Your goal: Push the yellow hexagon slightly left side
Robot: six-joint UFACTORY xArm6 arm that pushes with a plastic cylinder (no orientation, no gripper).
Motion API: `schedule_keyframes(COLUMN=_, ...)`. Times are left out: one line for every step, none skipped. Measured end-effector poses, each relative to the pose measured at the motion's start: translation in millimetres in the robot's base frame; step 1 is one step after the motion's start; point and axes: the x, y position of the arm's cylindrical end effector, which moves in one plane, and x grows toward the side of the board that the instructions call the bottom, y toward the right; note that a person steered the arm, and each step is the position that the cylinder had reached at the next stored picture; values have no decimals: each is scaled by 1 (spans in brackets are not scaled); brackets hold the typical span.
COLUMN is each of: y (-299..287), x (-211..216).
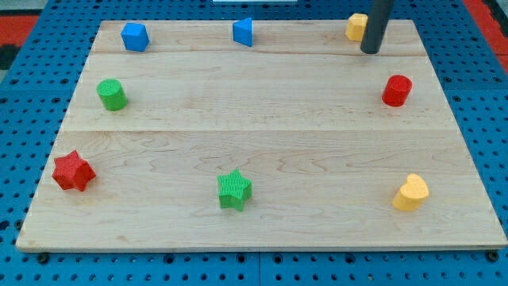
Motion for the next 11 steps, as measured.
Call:
schedule_keyframes(y=9, x=-18)
schedule_keyframes(y=29, x=-20)
schedule_keyframes(y=43, x=-26)
schedule_keyframes(y=73, x=-26)
schedule_keyframes(y=82, x=-41)
schedule_keyframes(y=84, x=-71)
schedule_keyframes(y=42, x=-76)
schedule_keyframes(y=24, x=-74)
schedule_keyframes(y=-6, x=-55)
schedule_keyframes(y=2, x=-64)
schedule_keyframes(y=-31, x=-76)
